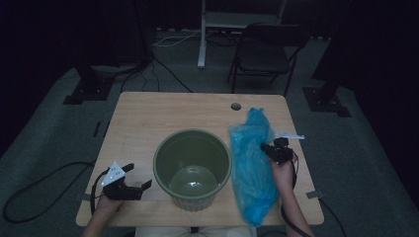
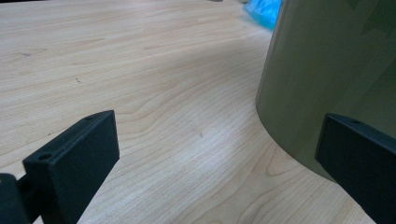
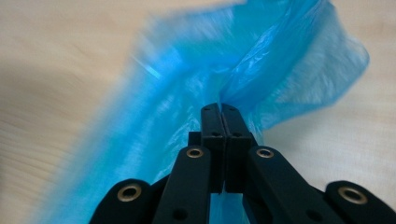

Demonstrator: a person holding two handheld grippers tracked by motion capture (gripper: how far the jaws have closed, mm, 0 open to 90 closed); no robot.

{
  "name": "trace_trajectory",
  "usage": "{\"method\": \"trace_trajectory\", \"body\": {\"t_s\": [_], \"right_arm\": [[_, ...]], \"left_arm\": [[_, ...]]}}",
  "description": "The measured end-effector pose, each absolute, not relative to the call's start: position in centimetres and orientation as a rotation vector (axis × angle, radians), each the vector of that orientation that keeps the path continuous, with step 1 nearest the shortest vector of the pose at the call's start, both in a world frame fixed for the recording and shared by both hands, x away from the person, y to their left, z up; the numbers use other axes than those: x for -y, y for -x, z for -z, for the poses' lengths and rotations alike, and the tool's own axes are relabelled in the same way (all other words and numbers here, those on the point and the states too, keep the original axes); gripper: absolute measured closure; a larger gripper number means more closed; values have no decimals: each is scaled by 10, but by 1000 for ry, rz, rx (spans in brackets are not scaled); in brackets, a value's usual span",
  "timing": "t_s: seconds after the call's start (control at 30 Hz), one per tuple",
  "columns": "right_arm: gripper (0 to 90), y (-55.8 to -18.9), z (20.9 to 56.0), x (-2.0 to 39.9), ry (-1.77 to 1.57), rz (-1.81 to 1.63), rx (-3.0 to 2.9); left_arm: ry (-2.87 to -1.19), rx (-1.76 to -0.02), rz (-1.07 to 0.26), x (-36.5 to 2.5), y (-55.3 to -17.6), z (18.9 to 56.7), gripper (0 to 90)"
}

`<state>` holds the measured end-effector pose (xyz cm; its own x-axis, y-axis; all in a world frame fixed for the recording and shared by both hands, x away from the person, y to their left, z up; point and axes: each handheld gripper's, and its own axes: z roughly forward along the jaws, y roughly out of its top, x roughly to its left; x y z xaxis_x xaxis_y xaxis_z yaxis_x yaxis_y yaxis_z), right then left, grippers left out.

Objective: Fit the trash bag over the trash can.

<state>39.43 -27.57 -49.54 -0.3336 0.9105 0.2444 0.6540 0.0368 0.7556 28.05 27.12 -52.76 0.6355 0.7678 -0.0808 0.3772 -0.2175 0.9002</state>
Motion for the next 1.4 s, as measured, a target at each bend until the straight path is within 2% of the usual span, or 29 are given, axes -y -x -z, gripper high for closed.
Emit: {"method": "trace_trajectory", "body": {"t_s": [0.17,0.63,0.77,0.83,0.87,0.97,1.13,1.4], "right_arm": [[900,-374,447,294,-1536,-1454,-1841],[900,-326,308,300,-1152,-1775,-1596],[900,-316,265,293,-1031,-1857,-1548],[900,-314,255,289,-999,-1873,-1532],[900,-311,237,280,-944,-1900,-1512],[900,-309,212,264,-870,-1941,-1490],[900,-309,186,230,-775,-2011,-1446],[900,-327,187,175,-758,-2080,-1495]], "left_arm": [[-1830,-917,-475,-270,-281,528,3],[-1829,-917,-480,-270,-281,526,3],[-1833,-915,-477,-269,-281,526,3],[-1834,-915,-477,-269,-281,526,3],[-1833,-916,-476,-269,-281,527,3],[-1832,-916,-477,-269,-281,526,3],[-1831,-914,-478,-269,-281,526,3],[-1831,-914,-475,-270,-281,526,3]]}}
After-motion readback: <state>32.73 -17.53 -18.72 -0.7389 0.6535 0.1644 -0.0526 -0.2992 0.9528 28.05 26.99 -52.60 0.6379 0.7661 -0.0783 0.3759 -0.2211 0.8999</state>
